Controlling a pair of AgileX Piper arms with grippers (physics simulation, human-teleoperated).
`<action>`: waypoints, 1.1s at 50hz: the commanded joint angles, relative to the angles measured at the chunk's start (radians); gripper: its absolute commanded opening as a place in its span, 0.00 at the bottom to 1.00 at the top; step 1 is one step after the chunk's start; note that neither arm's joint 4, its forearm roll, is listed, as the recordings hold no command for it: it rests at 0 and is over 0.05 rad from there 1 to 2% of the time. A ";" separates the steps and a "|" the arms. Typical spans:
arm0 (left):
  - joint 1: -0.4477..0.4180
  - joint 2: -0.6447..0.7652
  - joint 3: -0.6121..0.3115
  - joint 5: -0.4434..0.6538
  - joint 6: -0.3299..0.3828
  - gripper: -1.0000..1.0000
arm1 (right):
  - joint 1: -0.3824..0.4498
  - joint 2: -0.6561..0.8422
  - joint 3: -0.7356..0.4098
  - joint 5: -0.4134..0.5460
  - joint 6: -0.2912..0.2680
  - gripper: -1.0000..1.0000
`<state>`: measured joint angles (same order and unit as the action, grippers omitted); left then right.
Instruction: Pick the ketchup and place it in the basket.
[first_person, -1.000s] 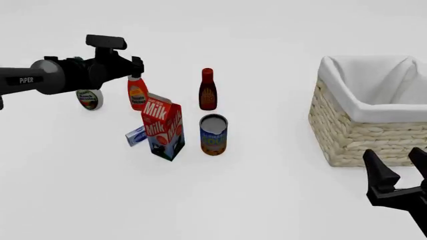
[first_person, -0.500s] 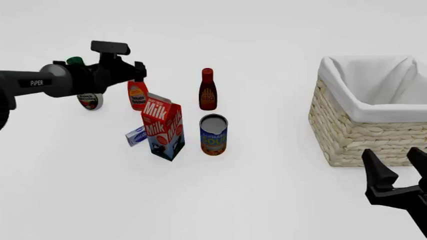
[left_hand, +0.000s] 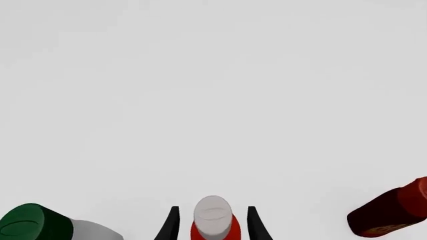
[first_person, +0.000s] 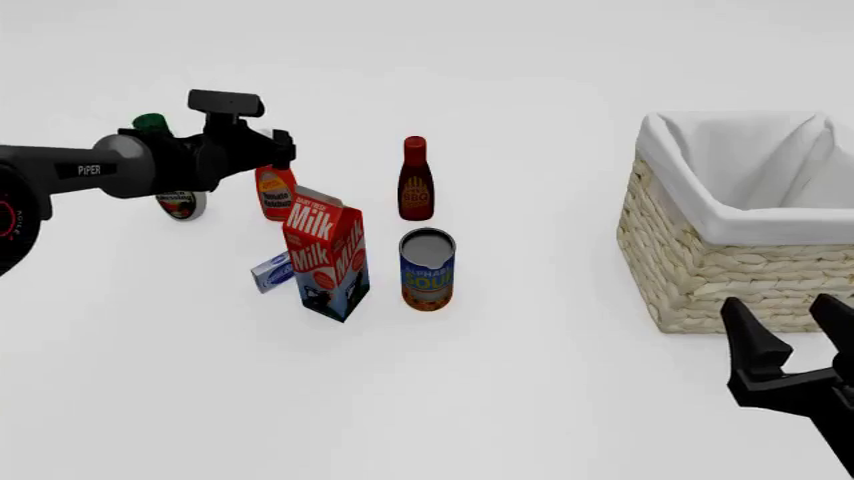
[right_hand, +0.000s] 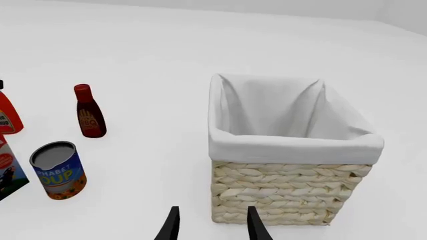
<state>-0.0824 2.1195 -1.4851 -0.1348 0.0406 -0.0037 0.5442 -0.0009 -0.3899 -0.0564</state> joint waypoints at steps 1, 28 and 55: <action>0.003 0.018 -0.005 -0.007 0.002 1.00 | 0.000 0.007 0.000 -0.005 0.002 1.00; 0.009 -0.090 -0.009 0.043 0.009 0.00 | 0.001 -0.056 0.000 0.041 0.007 1.00; 0.004 -0.319 0.046 0.135 0.019 0.00 | 0.009 -0.197 0.001 0.142 0.023 1.00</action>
<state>-0.0750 1.8895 -1.4557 -0.0321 0.0417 0.0021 0.3926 -0.0007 -0.2787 -0.0413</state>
